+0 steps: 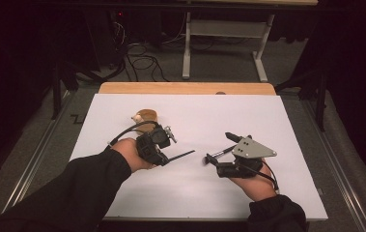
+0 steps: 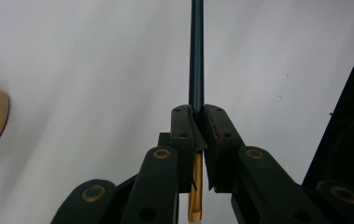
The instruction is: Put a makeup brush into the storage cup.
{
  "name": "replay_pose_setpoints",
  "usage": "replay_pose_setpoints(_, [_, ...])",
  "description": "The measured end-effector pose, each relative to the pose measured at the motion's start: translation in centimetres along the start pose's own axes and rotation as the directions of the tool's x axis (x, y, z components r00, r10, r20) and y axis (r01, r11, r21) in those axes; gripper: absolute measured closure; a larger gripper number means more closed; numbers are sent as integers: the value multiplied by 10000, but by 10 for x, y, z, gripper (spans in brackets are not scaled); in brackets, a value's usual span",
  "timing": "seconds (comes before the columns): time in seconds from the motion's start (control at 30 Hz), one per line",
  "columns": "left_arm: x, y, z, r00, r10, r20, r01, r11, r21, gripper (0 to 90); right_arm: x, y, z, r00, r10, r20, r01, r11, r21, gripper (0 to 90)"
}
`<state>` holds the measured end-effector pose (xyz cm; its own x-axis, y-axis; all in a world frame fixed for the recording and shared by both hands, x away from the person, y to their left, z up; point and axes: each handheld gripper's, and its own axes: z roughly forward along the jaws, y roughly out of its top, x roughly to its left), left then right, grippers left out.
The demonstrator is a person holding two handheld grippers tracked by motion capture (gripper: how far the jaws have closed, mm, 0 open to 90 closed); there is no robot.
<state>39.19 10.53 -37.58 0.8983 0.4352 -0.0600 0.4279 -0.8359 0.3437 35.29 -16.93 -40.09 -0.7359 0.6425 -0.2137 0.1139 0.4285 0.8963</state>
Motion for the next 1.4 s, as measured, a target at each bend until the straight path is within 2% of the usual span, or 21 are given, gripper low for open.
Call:
replay_pose_setpoints(0.17, [-2,2,3,10000,75,38,-75,9999,78,832,-1,-7,3,9998,78,-156,-77,9999,87,150])
replay_pose_setpoints(0.43, [-6,5,9,9997,204,107,-207,9993,296,832,3,-23,7,9988,-260,-408,280,9985,476,194])
replay_pose_setpoints(0.7, [-13,7,12,9987,439,274,-452,9979,474,832,12,-32,10,9941,-921,-568,969,9913,888,283])
replay_pose_setpoints(0.8, [-16,7,13,9984,531,179,-540,9970,547,832,17,-34,13,9883,-1361,-683,1430,9839,1076,311])
replay_pose_setpoints(0.97, [-18,7,14,9978,611,270,-625,9965,549,832,28,-36,17,9772,-1960,-811,2055,9696,1328,351])
replay_pose_setpoints(1.27, [-22,8,19,9958,731,544,-766,9949,662,831,38,-37,21,9656,-2411,-976,2531,9575,1385,423])
replay_pose_setpoints(1.4, [-23,9,22,9948,857,543,-898,9929,780,831,41,-39,22,9536,-2830,-1027,2957,9445,1433,459])
